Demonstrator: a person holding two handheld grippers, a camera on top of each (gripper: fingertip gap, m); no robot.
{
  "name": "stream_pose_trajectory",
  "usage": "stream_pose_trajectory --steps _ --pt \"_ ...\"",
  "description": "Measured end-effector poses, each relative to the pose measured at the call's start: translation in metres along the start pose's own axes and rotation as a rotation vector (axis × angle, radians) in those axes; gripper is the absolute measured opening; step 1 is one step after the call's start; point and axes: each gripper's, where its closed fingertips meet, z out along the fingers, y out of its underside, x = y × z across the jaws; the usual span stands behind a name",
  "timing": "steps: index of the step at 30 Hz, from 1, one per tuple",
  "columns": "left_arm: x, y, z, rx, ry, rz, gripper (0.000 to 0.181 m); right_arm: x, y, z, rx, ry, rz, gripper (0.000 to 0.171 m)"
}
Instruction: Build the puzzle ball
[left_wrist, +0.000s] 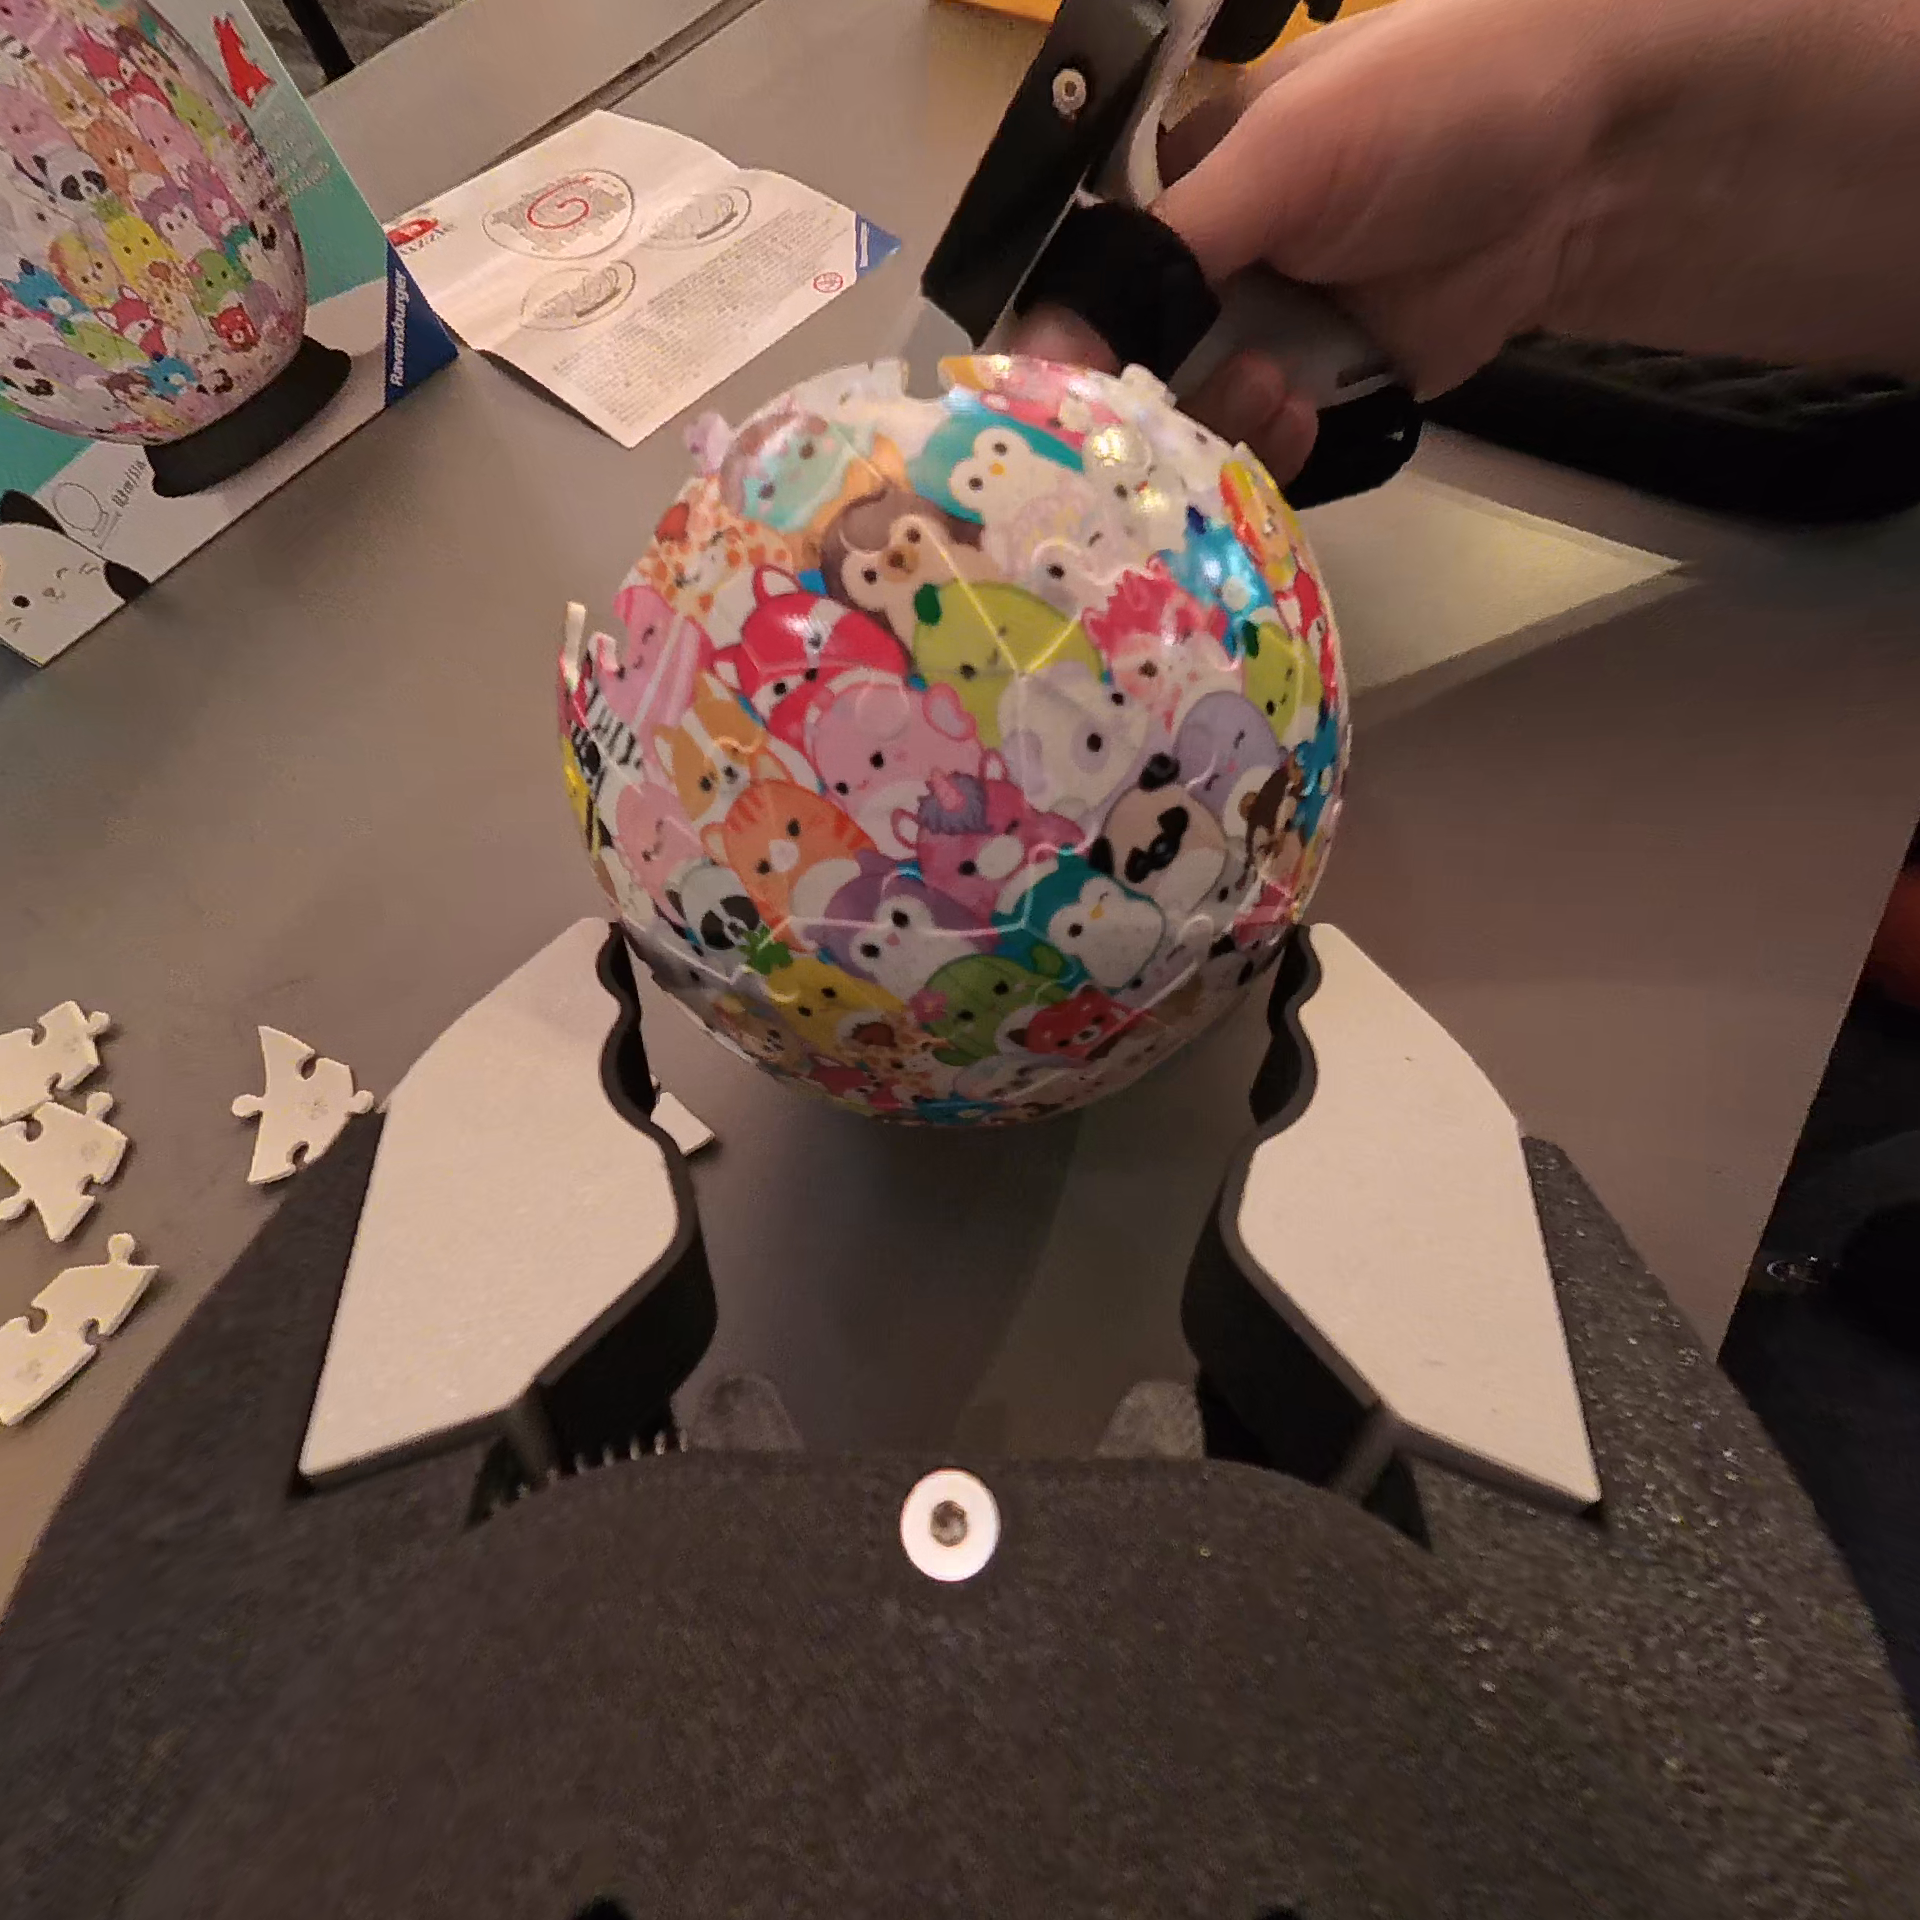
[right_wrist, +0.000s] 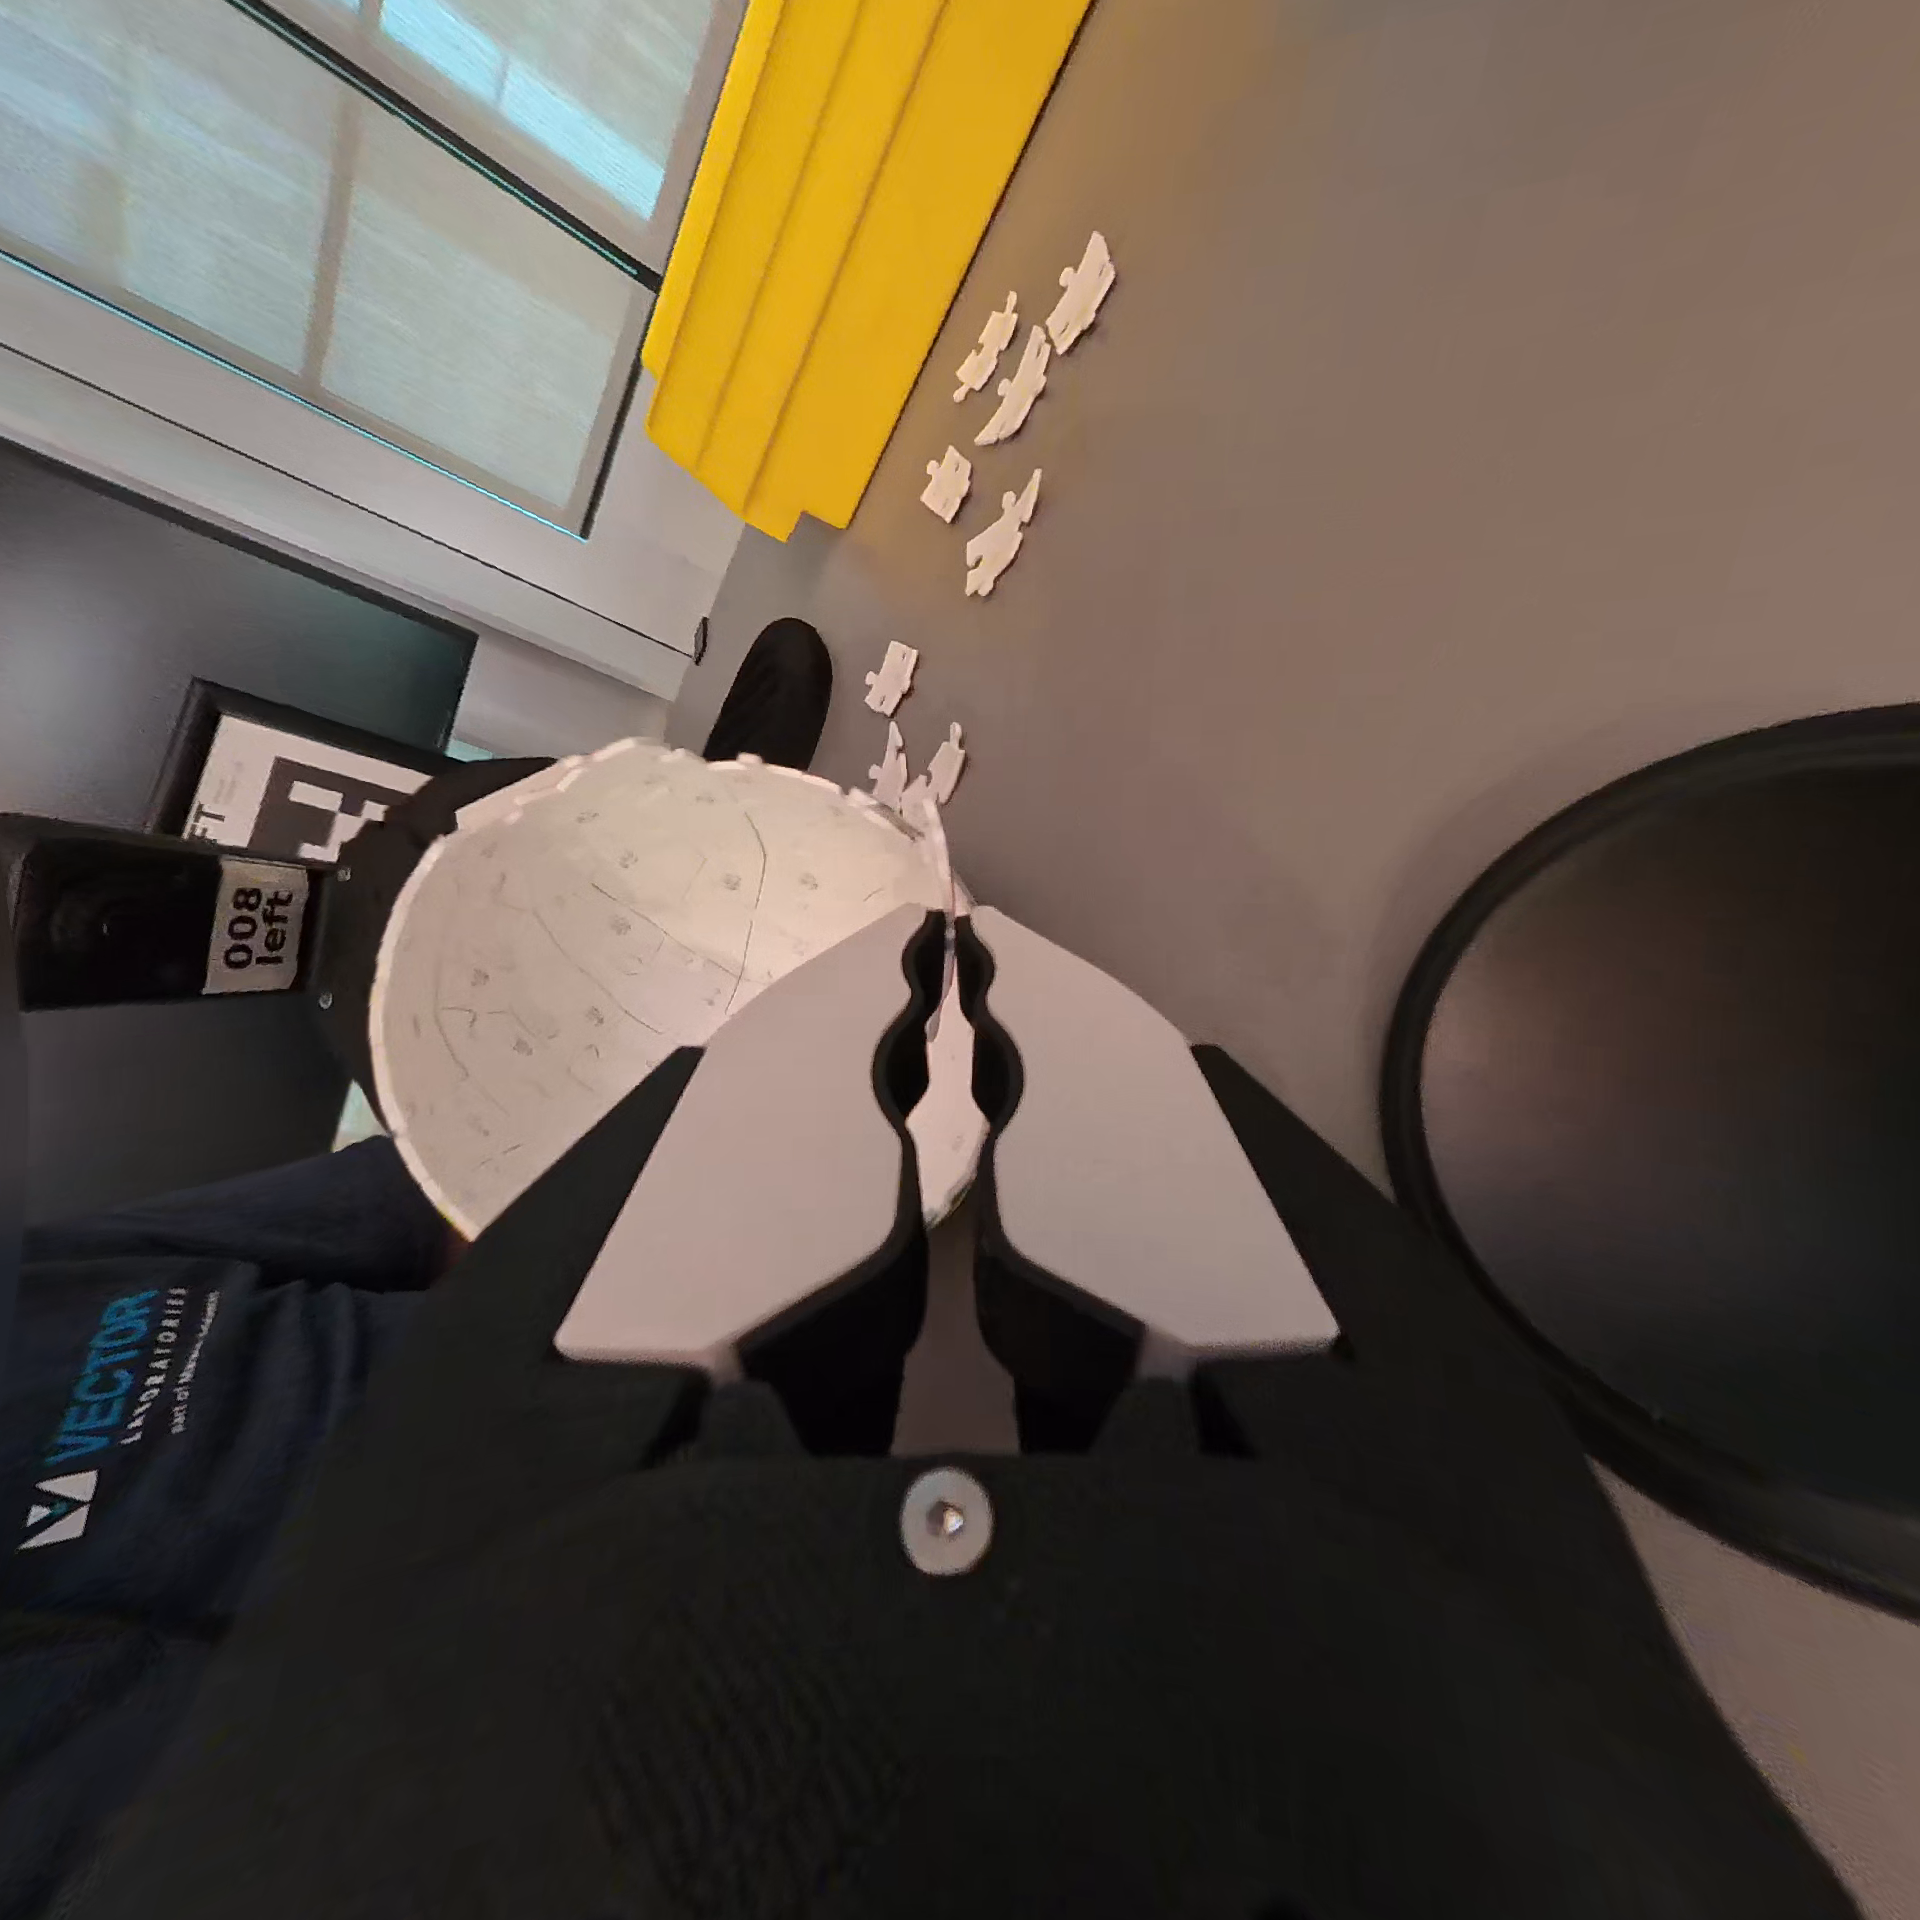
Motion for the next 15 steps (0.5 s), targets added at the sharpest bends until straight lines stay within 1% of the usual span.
stream_pose_trajectory --steps 5,15 --pt "-0.002 0.0 0.0 -0.011 0.006 -0.033 0.114 0.008 0.009 0.003 -0.041 0.038 -0.032 0.003" --pt "-0.004 -0.003 0.003 -0.025 0.017 -0.086 0.114 0.015 0.012 0.008 -0.062 0.045 -0.024 0.003"
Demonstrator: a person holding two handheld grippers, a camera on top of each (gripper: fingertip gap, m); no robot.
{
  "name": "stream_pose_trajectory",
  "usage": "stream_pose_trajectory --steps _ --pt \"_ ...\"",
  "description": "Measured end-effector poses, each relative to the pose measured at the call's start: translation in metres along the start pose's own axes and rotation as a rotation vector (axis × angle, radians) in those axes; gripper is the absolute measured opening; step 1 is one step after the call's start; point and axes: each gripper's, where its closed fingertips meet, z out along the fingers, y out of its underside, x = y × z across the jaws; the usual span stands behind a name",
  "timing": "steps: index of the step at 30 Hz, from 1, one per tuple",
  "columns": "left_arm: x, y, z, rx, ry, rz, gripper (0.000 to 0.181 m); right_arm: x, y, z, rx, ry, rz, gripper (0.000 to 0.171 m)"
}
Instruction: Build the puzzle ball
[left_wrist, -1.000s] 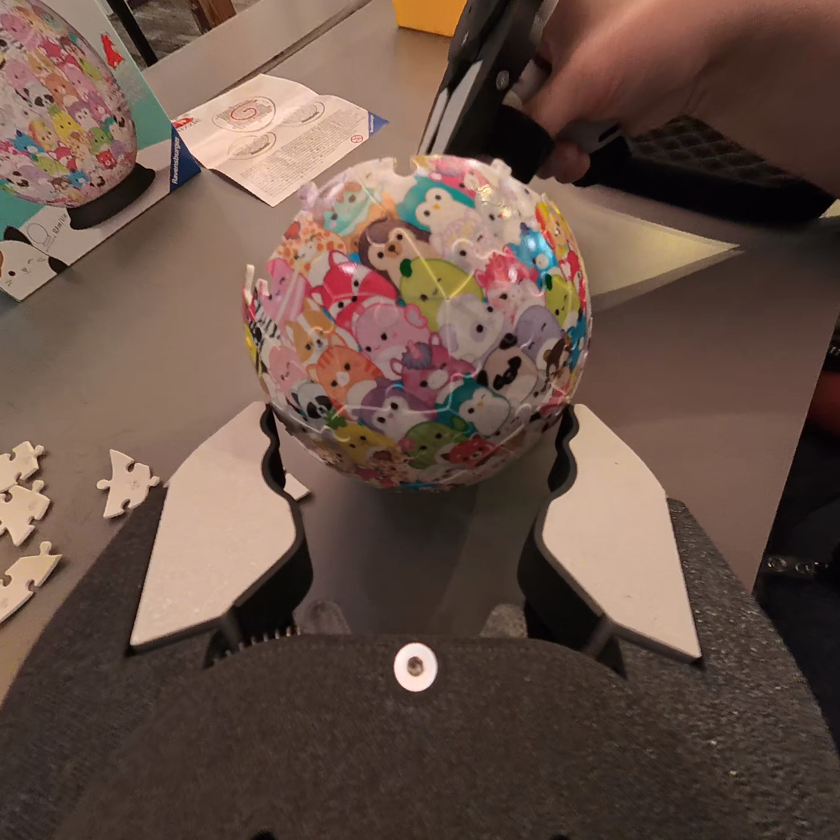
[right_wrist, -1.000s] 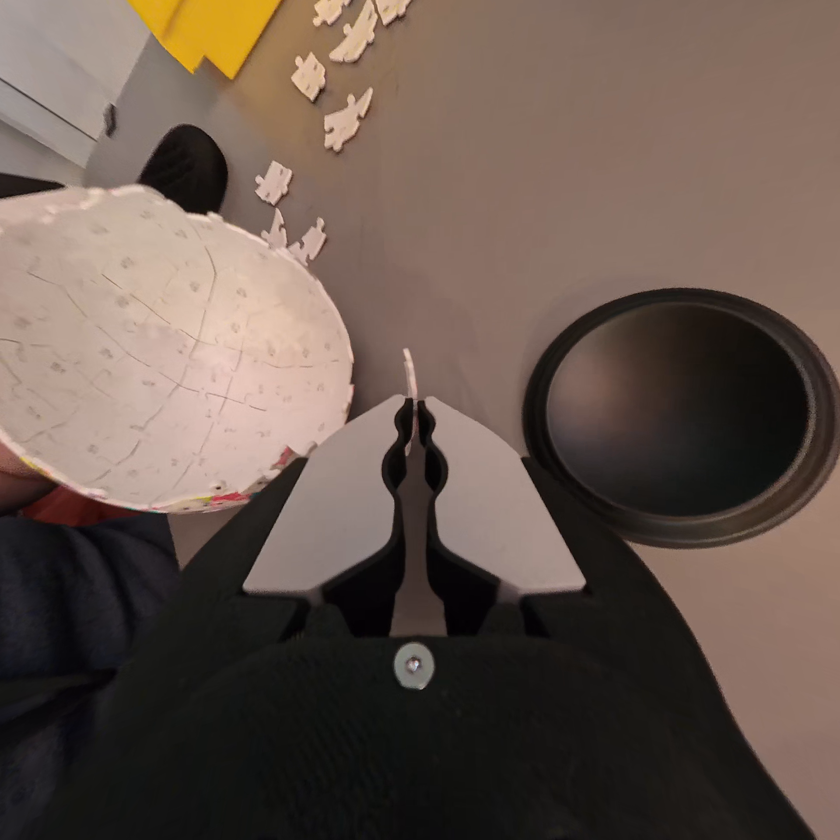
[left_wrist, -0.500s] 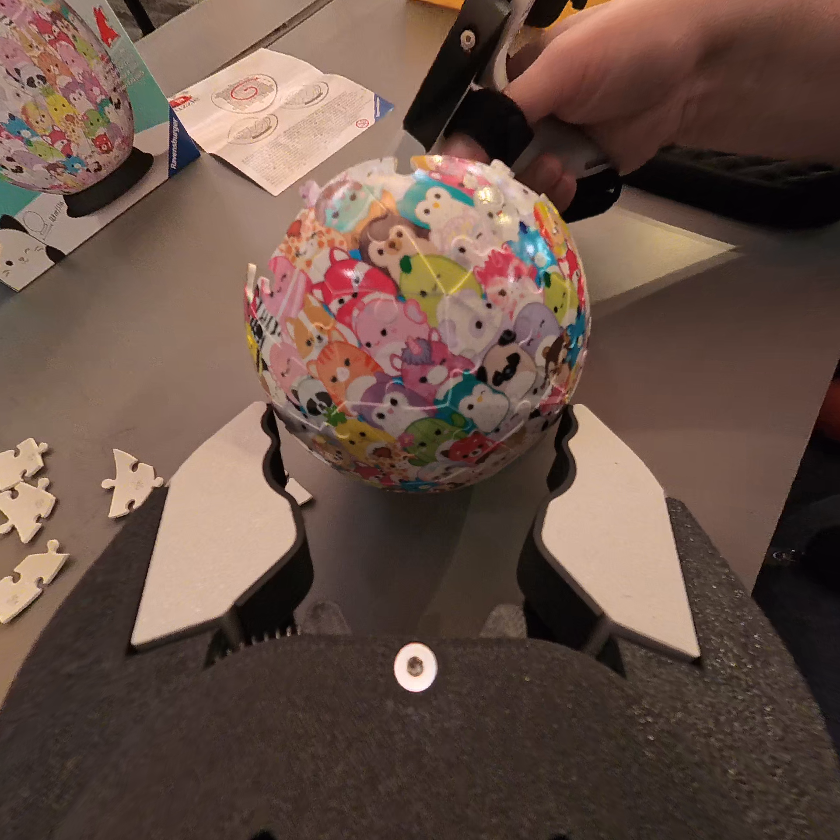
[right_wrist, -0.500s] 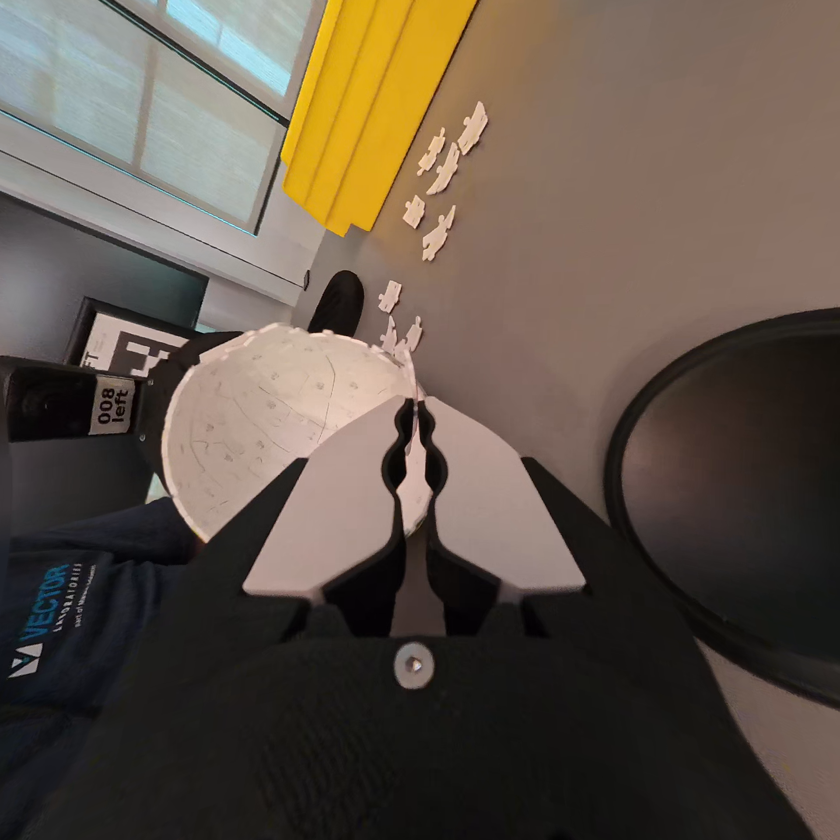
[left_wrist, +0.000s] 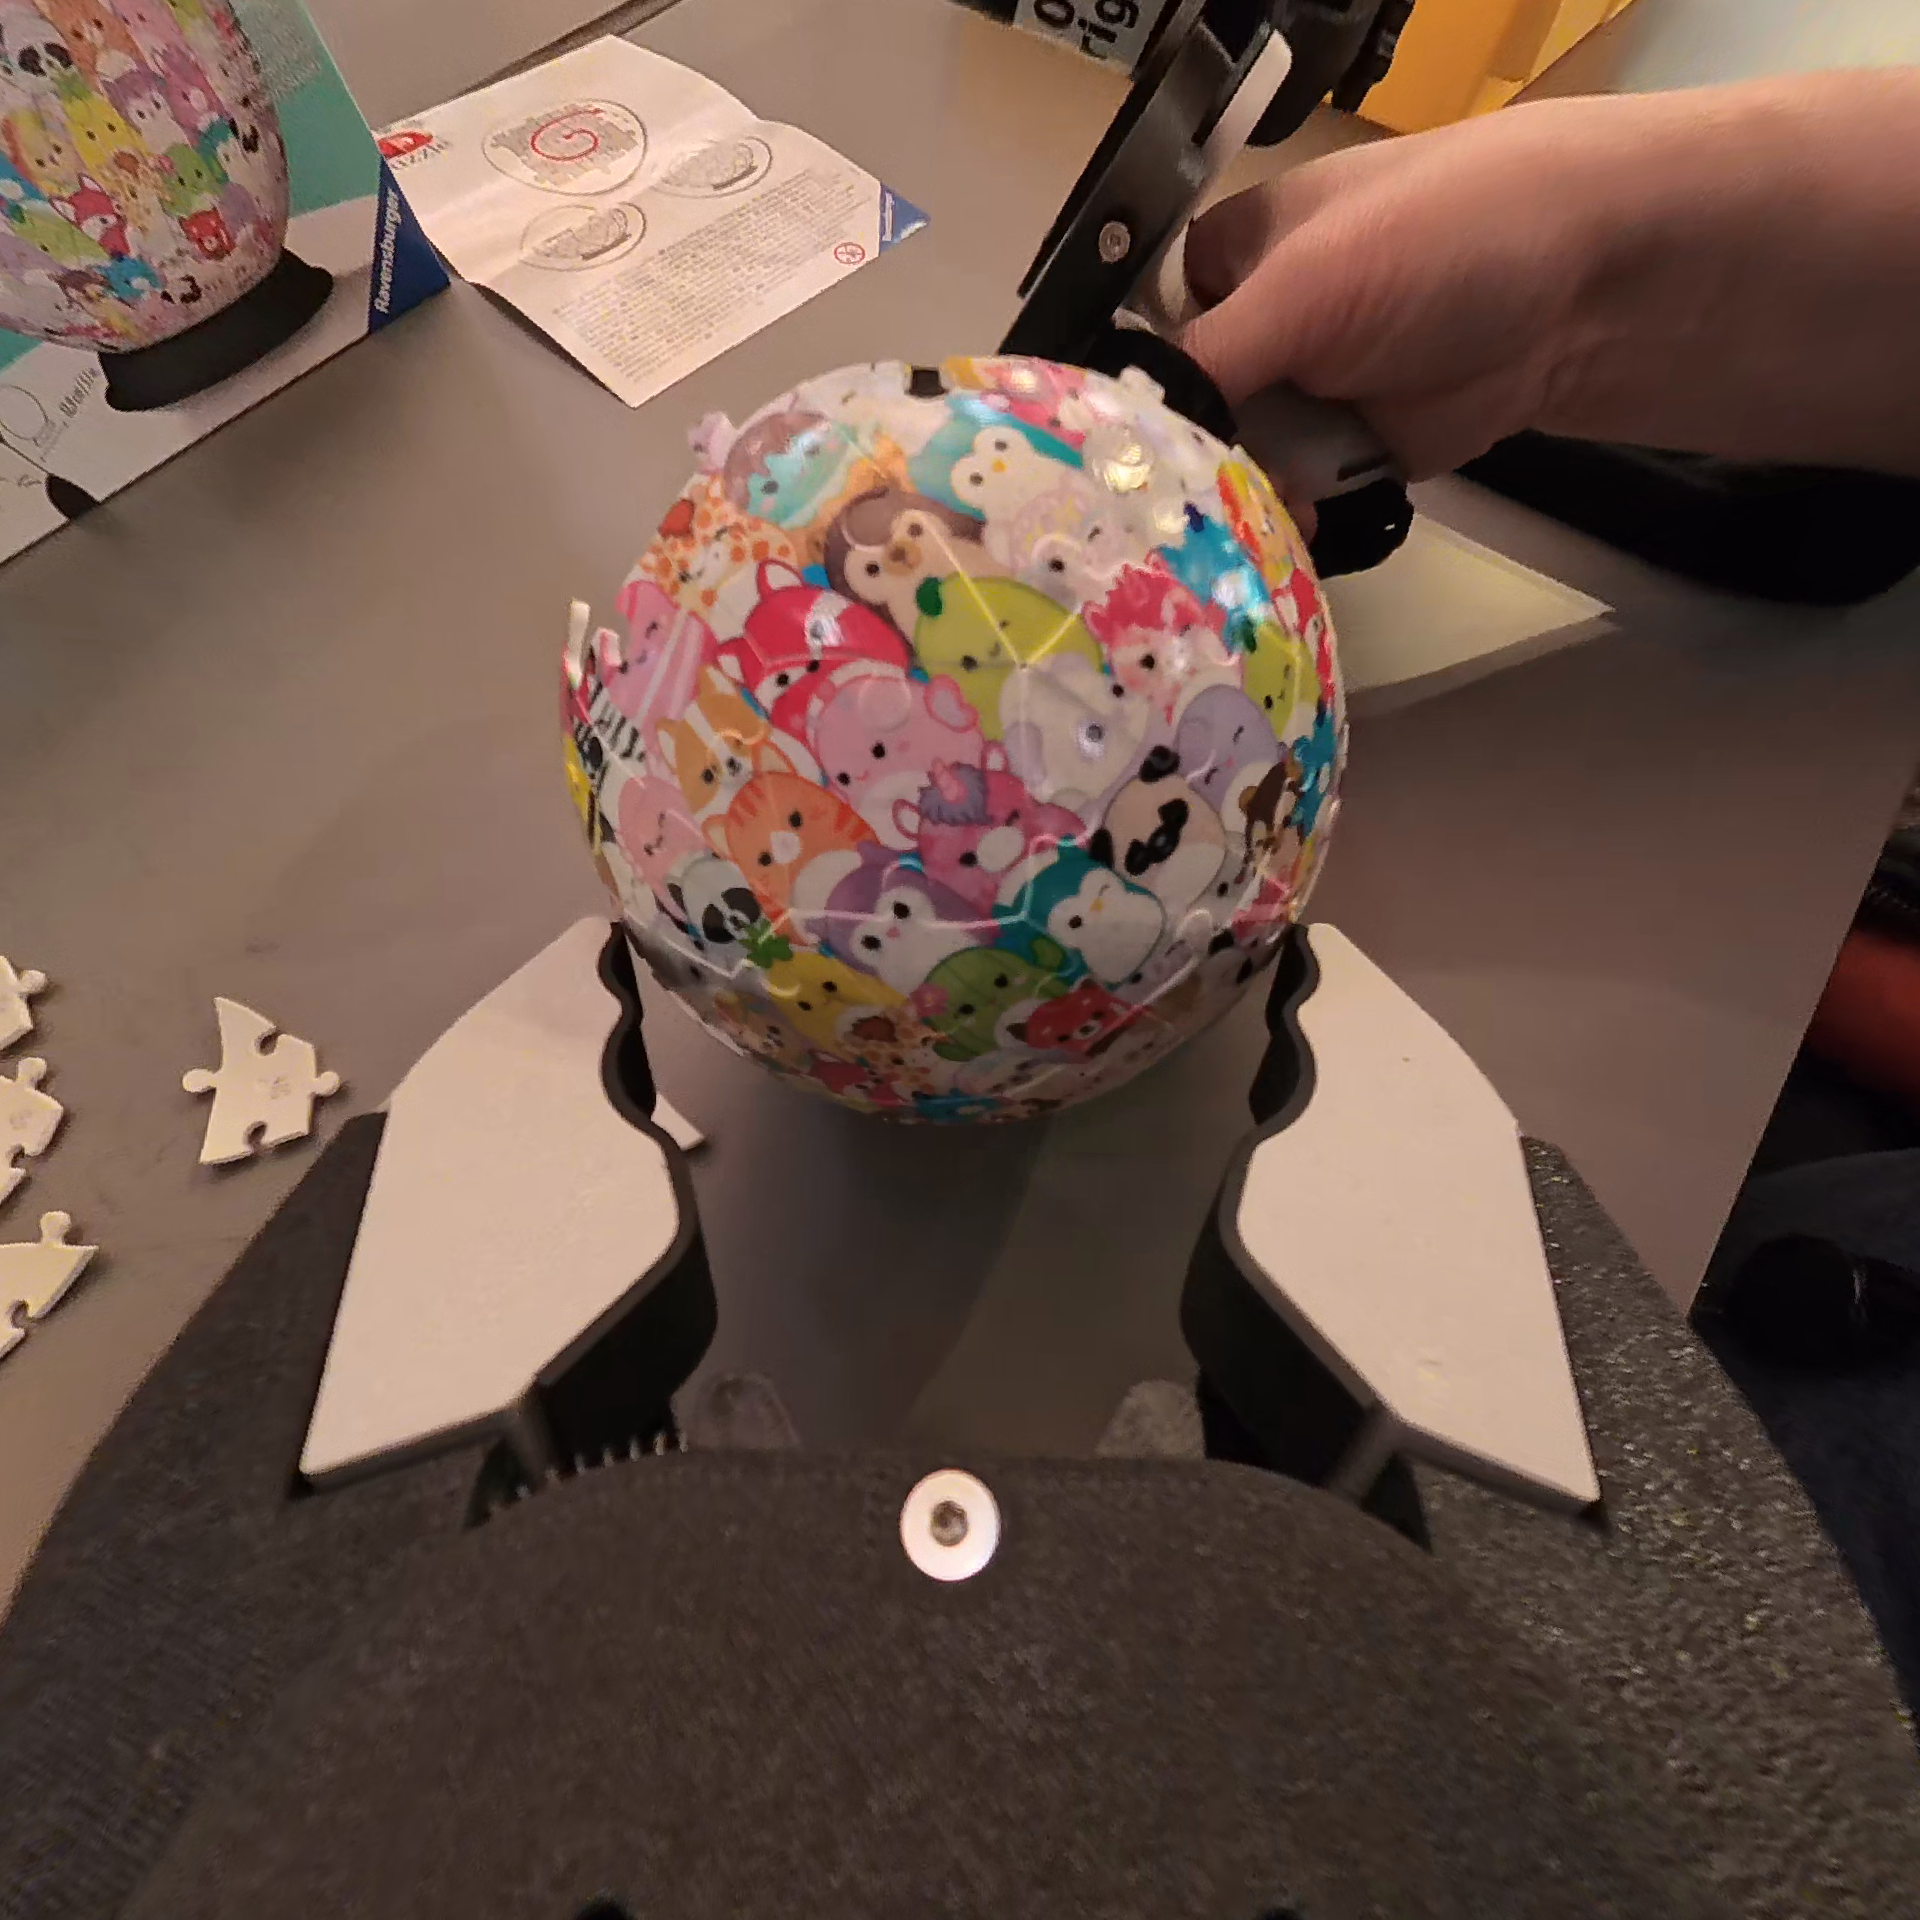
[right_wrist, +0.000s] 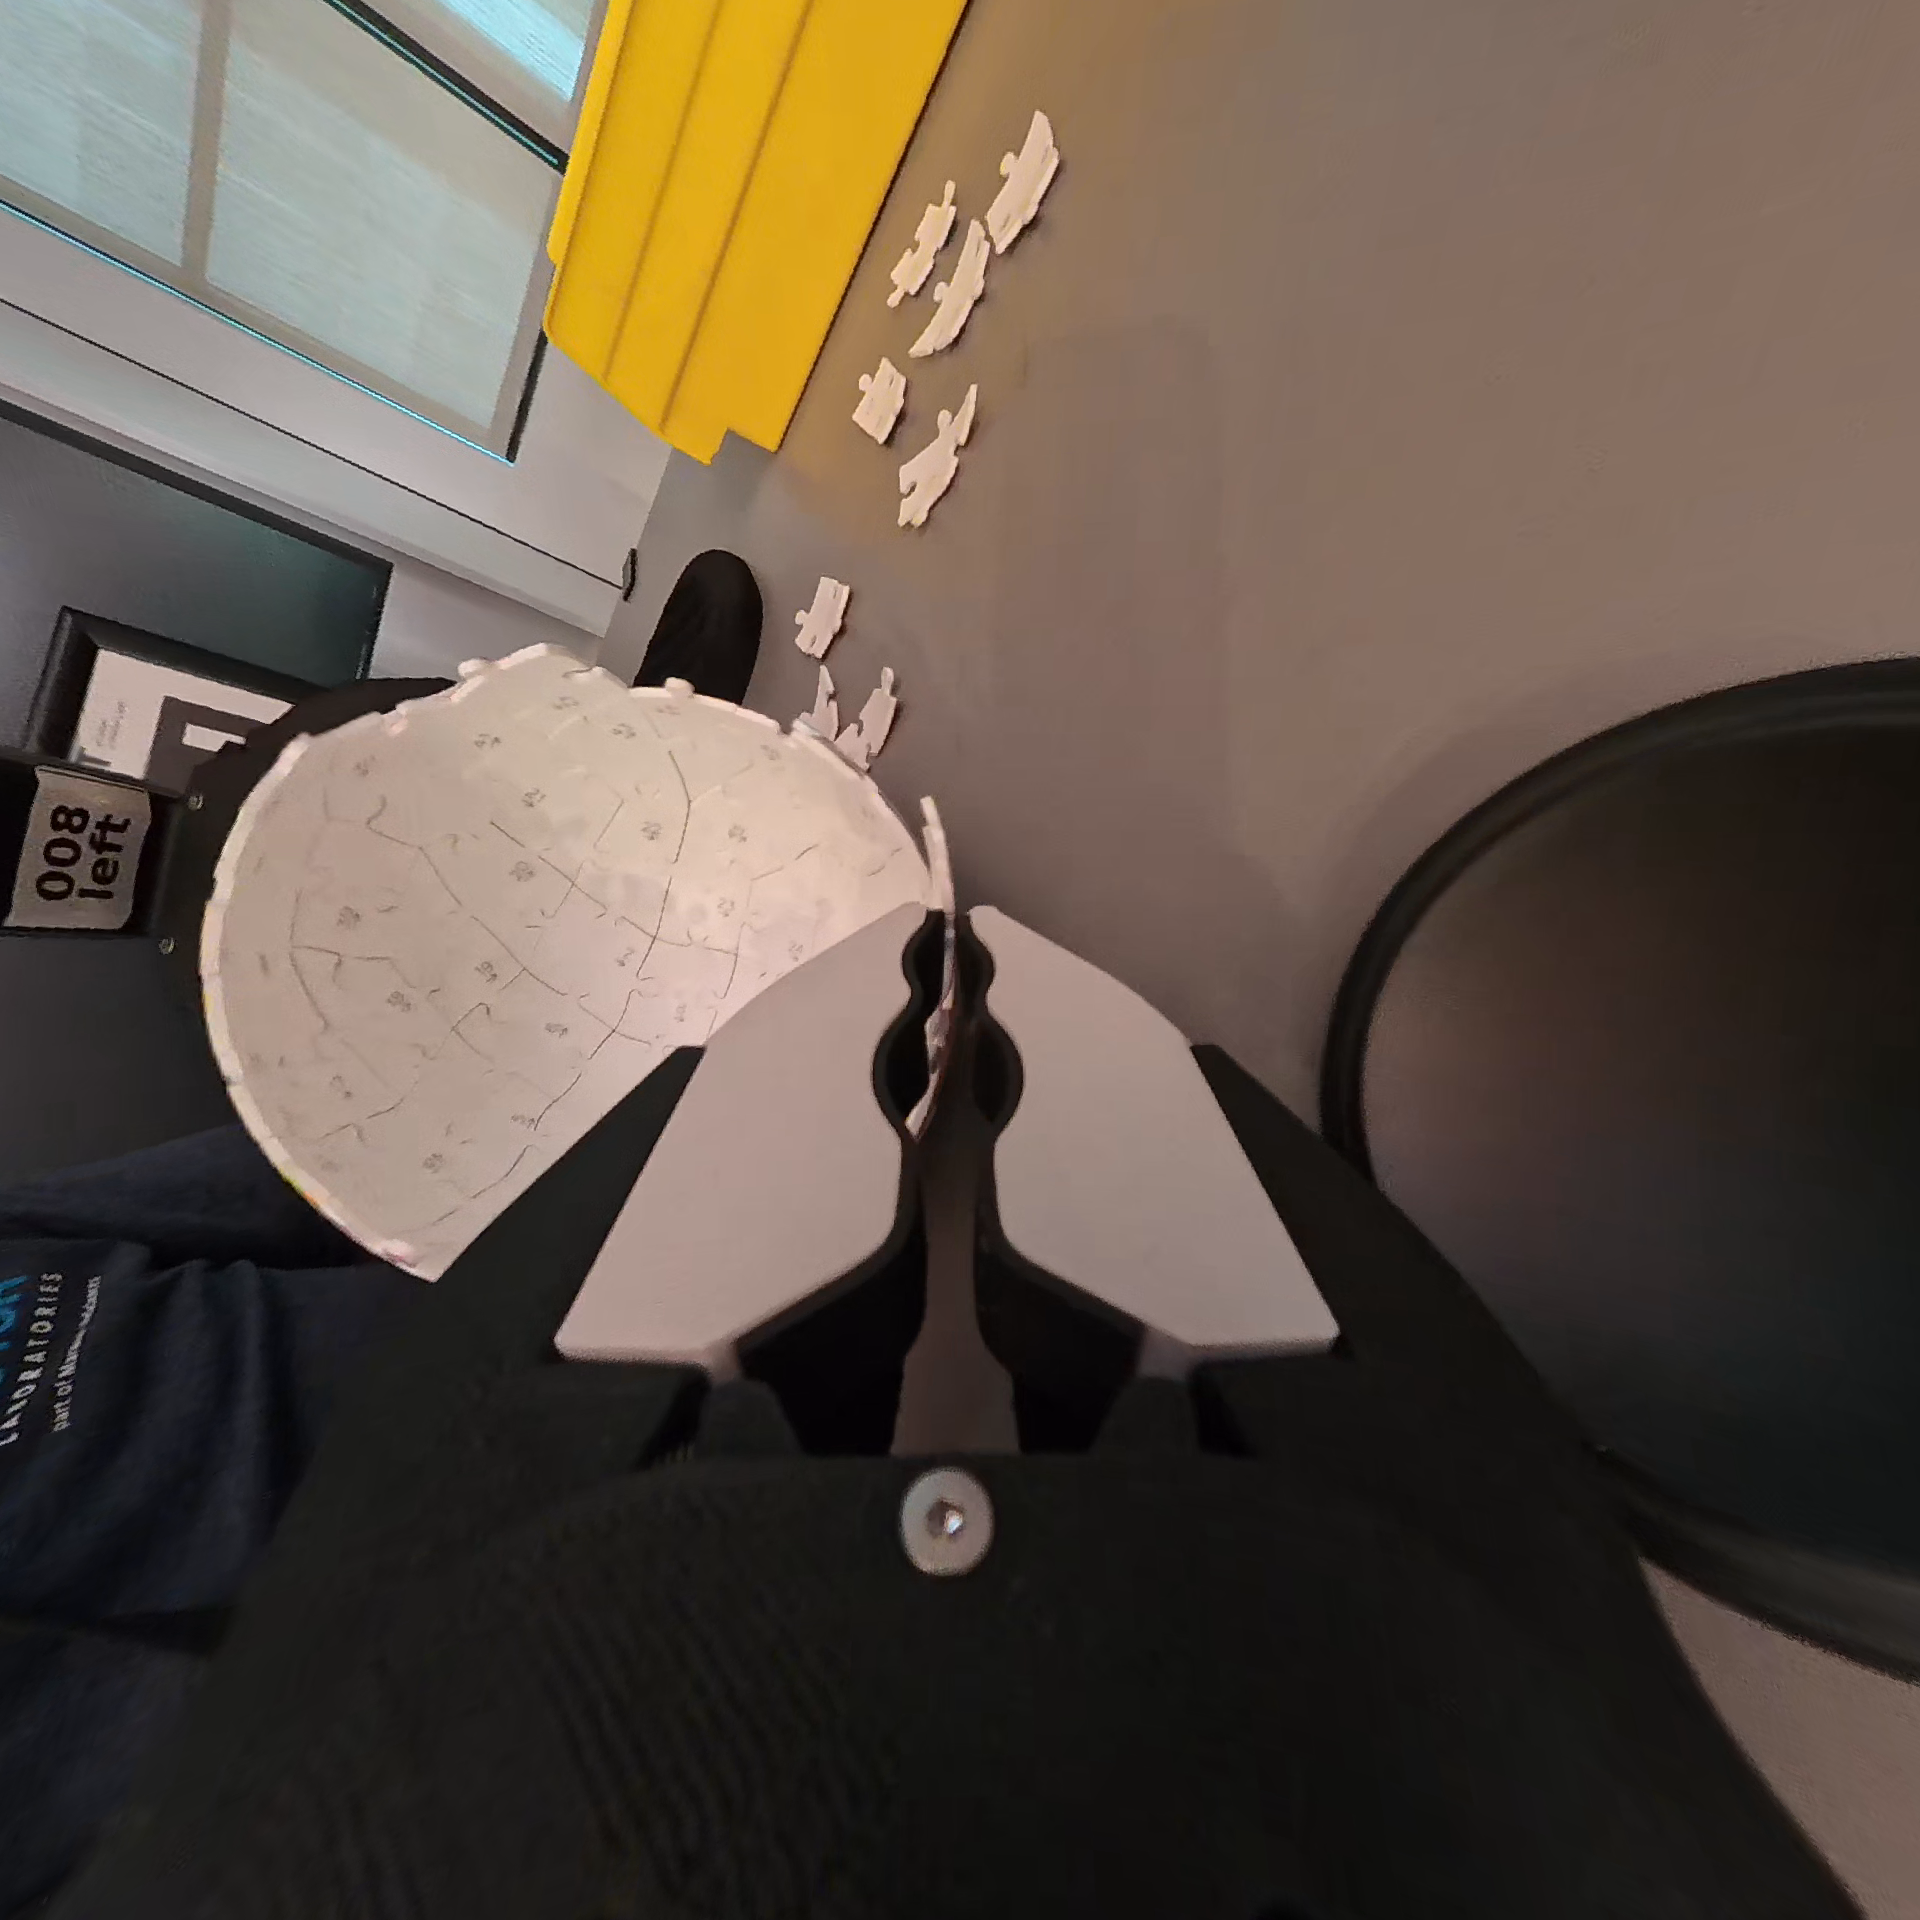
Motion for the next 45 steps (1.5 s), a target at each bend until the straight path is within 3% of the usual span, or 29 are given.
stream_pose_trajectory --steps 20,29,33,41,45 --pt "-0.003 -0.007 0.004 -0.027 0.039 -0.02 0.113 0.0 0.01 0.001 -0.178 -0.071 -0.066 0.003" --pt "-0.004 -0.006 0.004 -0.066 0.065 -0.019 0.113 0.0 -0.005 -0.003 -0.097 -0.128 -0.021 0.003" --pt "-0.004 -0.005 0.003 -0.068 0.063 -0.021 0.113 0.016 -0.021 -0.014 -0.064 -0.018 -0.062 0.003" --pt "-0.005 -0.001 0.001 -0.062 0.067 -0.047 0.112 0.03 -0.004 -0.006 -0.241 0.203 -0.213 0.003" --pt "-0.004 -0.001 0.0 -0.063 0.069 -0.043 0.112 0.032 -0.002 -0.012 -0.248 0.257 -0.276 0.022"
